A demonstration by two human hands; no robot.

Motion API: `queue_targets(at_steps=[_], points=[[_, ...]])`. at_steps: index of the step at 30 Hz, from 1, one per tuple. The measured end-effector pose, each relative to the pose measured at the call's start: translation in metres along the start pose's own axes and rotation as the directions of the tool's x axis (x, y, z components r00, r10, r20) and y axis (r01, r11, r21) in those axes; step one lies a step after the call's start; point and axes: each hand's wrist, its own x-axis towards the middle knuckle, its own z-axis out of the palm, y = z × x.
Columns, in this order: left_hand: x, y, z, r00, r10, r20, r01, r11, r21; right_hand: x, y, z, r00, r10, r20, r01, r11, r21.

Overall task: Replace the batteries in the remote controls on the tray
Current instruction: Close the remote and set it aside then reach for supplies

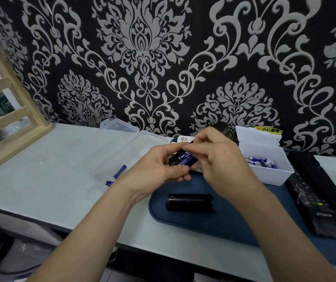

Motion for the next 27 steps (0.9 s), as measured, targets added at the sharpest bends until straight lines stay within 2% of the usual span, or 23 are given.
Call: queue_targets(at_steps=[5, 8, 10, 11, 13, 14, 15, 16, 17, 18, 19, 20, 23, 24, 27], points=[[0.001, 0.0, 0.001, 1.0, 0.017, -0.003, -0.016, 1.0, 0.026, 0.003, -0.002, 0.005, 0.997, -0.059, -0.041, 0.053, 0.989, -0.139], [0.003, -0.002, 0.003, 0.997, 0.03, -0.066, -0.028, 0.999, 0.026, 0.0, -0.002, 0.011, 0.995, -0.05, -0.086, 0.042, 0.994, -0.098], [0.005, -0.003, 0.006, 0.992, 0.049, -0.118, -0.049, 0.999, 0.005, -0.003, -0.001, 0.015, 0.975, 0.071, -0.21, -0.066, 0.997, 0.03], [0.006, -0.004, 0.007, 0.987, 0.053, -0.15, -0.057, 0.998, -0.027, -0.003, -0.002, 0.016, 0.942, 0.145, -0.303, -0.126, 0.989, 0.081], [0.008, -0.004, 0.009, 0.976, 0.057, -0.209, -0.078, 0.993, -0.093, -0.002, -0.004, 0.017, 0.809, 0.374, -0.453, -0.305, 0.927, 0.22], [0.009, -0.004, 0.01, 0.972, 0.059, -0.229, -0.088, 0.989, -0.117, -0.002, -0.003, 0.015, 0.715, 0.541, -0.443, -0.414, 0.838, 0.355], [0.01, -0.005, 0.012, 0.968, 0.064, -0.242, -0.099, 0.986, -0.134, -0.001, -0.002, 0.012, 0.625, 0.709, -0.327, -0.505, 0.687, 0.523], [0.01, -0.006, 0.014, 0.965, 0.071, -0.252, -0.11, 0.984, -0.143, 0.001, -0.002, 0.01, 0.562, 0.819, -0.117, -0.556, 0.479, 0.679], [0.011, -0.007, 0.016, 0.963, 0.082, -0.256, -0.121, 0.983, -0.14, 0.002, -0.002, 0.011, 0.54, 0.831, 0.129, -0.572, 0.25, 0.781], [0.012, -0.008, 0.02, 0.961, 0.097, -0.258, -0.133, 0.983, -0.126, 0.002, -0.003, 0.012, 0.545, 0.773, 0.326, -0.576, 0.062, 0.815], [0.012, -0.008, 0.023, 0.959, 0.112, -0.261, -0.142, 0.985, -0.1, 0.001, -0.004, 0.015, 0.563, 0.705, 0.432, -0.569, -0.049, 0.821], [0.013, -0.009, 0.027, 0.956, 0.126, -0.266, -0.148, 0.987, -0.066, 0.0, -0.006, 0.018, 0.586, 0.662, 0.466, -0.552, -0.094, 0.828], [0.014, -0.01, 0.034, 0.94, 0.164, -0.299, -0.171, 0.985, 0.005, 0.0, -0.008, 0.027, 0.637, 0.642, 0.426, -0.485, -0.096, 0.869], [0.014, -0.011, 0.036, 0.937, 0.167, -0.306, -0.173, 0.985, 0.006, -0.001, -0.007, 0.028, 0.641, 0.655, 0.399, -0.478, -0.066, 0.876], [0.015, -0.012, 0.04, 0.935, 0.157, -0.316, -0.174, 0.984, -0.024, -0.002, -0.006, 0.033, 0.663, 0.712, 0.232, -0.467, 0.151, 0.871]])
